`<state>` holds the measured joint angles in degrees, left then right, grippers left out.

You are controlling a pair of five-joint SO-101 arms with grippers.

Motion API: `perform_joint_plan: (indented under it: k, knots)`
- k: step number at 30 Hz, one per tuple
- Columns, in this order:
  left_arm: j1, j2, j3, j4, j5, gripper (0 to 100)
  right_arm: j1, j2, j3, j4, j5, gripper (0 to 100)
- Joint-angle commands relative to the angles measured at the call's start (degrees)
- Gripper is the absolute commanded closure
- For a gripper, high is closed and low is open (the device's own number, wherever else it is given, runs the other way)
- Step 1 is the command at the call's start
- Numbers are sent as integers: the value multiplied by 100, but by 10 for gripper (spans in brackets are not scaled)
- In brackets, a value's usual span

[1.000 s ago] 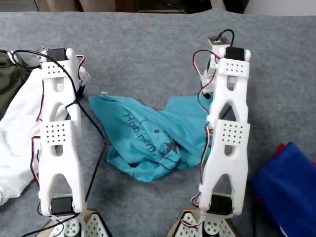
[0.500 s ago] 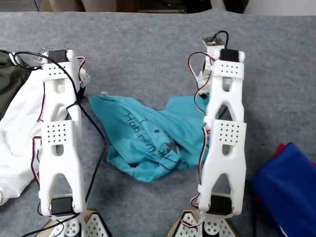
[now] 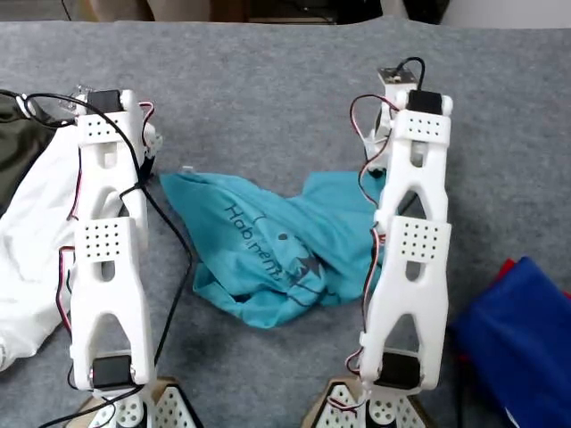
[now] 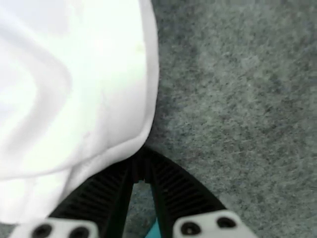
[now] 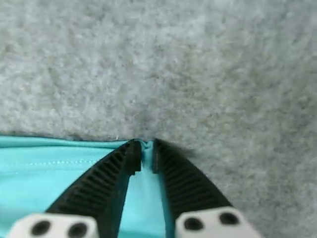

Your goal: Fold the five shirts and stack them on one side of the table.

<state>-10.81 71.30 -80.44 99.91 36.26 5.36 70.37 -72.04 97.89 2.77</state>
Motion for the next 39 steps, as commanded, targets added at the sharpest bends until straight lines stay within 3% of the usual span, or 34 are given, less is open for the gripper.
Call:
perform_joint_plan:
  k: [1,12,19,24,35,39]
  knots:
    - [35,-57,-264,44,-44,980,31,-22,-136,9,-44,970]
    - [44,-57,-264,53,-62,980,-136,-13,-1323,413,-79,993]
    - [44,-92,-299,62,-167,980,-611,295,-1429,-387,-905,993]
    - [44,-119,-299,70,-176,948,-497,769,-2141,-738,-1398,992]
    - [158,-514,-255,79,-299,939,-286,848,-2325,-800,-1345,992]
    - [475,-602,-229,88,-519,840,-268,848,-2325,-800,-1345,992]
